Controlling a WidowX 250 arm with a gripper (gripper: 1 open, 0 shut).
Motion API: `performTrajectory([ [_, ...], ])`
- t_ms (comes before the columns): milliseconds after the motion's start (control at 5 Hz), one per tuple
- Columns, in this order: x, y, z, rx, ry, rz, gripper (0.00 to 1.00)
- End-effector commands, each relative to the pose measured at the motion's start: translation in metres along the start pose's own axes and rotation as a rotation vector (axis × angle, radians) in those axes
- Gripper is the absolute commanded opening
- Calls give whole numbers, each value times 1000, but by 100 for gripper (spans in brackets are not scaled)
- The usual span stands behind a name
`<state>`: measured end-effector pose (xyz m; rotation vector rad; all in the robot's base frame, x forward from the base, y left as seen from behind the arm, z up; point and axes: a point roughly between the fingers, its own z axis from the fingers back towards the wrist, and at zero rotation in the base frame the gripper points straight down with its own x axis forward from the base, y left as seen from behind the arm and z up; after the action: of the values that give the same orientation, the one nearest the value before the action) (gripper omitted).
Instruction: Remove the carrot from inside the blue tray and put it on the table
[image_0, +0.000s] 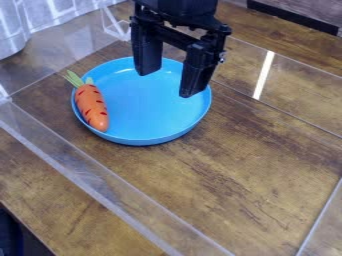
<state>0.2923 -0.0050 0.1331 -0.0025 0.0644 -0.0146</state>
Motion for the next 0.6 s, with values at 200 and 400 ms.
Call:
performTrajectory([
  [200,0,4,-10,-15,24,57,100],
  [400,0,7,-14,-22,33,92,100],
])
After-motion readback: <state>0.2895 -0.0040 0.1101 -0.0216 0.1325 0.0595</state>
